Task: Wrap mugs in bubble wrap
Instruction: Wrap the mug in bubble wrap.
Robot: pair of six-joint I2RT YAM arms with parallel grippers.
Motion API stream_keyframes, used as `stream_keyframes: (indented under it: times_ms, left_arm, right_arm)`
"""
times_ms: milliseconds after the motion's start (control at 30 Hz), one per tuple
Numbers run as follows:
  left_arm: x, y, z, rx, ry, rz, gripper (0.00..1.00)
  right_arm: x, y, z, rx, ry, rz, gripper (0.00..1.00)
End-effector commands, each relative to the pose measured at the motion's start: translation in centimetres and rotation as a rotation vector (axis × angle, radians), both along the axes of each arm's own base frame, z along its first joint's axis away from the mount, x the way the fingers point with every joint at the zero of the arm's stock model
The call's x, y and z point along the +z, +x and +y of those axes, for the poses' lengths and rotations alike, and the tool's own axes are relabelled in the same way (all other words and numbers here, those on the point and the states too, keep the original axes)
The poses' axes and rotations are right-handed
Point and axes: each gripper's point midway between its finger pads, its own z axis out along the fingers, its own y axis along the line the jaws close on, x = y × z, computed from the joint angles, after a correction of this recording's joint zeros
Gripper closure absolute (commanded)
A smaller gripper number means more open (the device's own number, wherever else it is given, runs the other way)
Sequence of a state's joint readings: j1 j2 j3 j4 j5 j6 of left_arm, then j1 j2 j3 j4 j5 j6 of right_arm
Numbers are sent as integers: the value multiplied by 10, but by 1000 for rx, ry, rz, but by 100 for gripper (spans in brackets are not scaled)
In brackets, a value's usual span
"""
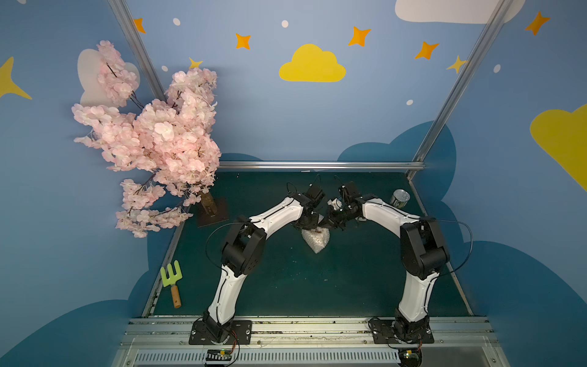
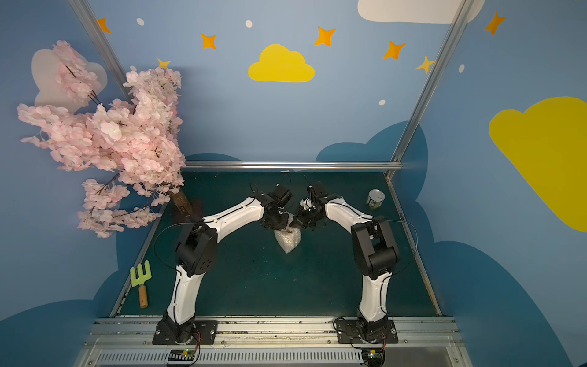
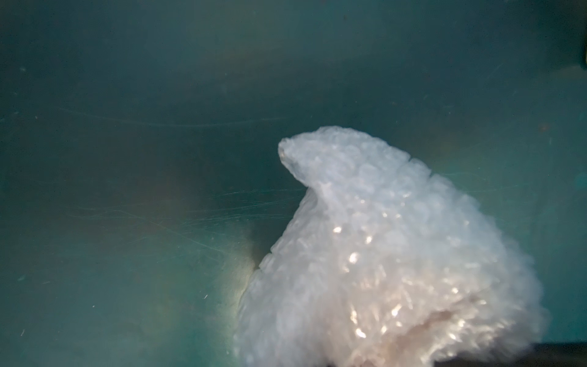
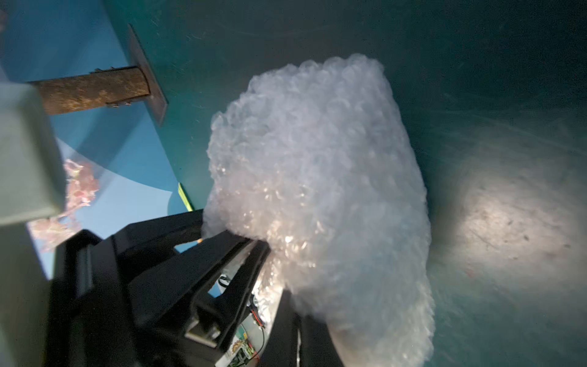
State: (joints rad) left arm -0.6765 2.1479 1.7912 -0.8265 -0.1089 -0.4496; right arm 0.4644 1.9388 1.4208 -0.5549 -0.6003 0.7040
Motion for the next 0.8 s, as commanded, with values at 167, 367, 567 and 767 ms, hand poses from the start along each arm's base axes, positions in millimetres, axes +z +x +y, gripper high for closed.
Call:
stream_keyframes:
  times_ms: [167, 367, 567, 767]
  left_arm:
    - [-2, -14, -29, -51, -103, 19, 86]
    - [4, -13, -24, -6, -183, 11, 68]
    - [16, -9, -19, 38, -330, -6, 55]
    - [20, -11, -25, 26, -400, -12, 53]
  right_arm:
    - [-60, -34, 3, 128, -237, 63, 100]
    - [-70, -32, 7, 102, -199, 81, 99]
    - [-64, -30, 11, 92, -155, 85, 99]
    - [-60, -29, 10, 85, -149, 85, 100]
